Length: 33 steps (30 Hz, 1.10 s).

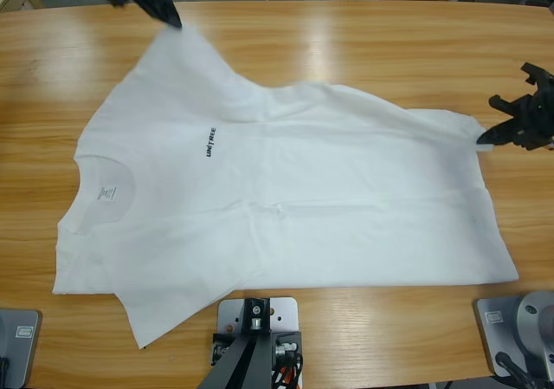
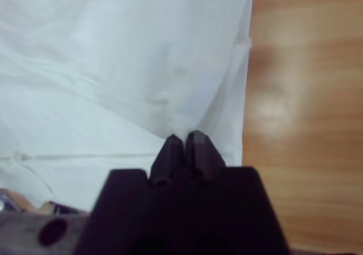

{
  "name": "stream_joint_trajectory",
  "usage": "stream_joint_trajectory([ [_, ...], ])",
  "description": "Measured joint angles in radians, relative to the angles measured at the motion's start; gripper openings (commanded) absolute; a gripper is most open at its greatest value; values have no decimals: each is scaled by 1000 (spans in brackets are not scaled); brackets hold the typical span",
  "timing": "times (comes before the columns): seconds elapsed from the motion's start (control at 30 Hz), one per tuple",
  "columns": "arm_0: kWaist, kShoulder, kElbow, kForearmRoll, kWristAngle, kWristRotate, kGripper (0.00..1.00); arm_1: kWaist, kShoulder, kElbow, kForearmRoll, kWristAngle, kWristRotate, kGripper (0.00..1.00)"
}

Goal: Fold clothes

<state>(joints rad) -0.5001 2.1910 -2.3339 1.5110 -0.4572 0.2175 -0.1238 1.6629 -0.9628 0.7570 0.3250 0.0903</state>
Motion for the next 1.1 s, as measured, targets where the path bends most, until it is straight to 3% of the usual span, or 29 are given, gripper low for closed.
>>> stream_joint_trajectory([
  [0.2, -46, -9, 118, 0, 0, 60, 0, 0, 17, -71, 149, -26, -12, 0],
  [0.4, -47, -107, 331, 0, 0, 90, 0, -2, 24, -71, 223, -39, -16, 0],
  [0.93, -59, -349, 814, -26, -3, 135, 0, -75, 64, -92, 318, -101, -47, 0],
  [1.1, -66, -344, 855, -69, -2, 135, 0, -75, 65, -116, 359, -135, -46, 0],
])
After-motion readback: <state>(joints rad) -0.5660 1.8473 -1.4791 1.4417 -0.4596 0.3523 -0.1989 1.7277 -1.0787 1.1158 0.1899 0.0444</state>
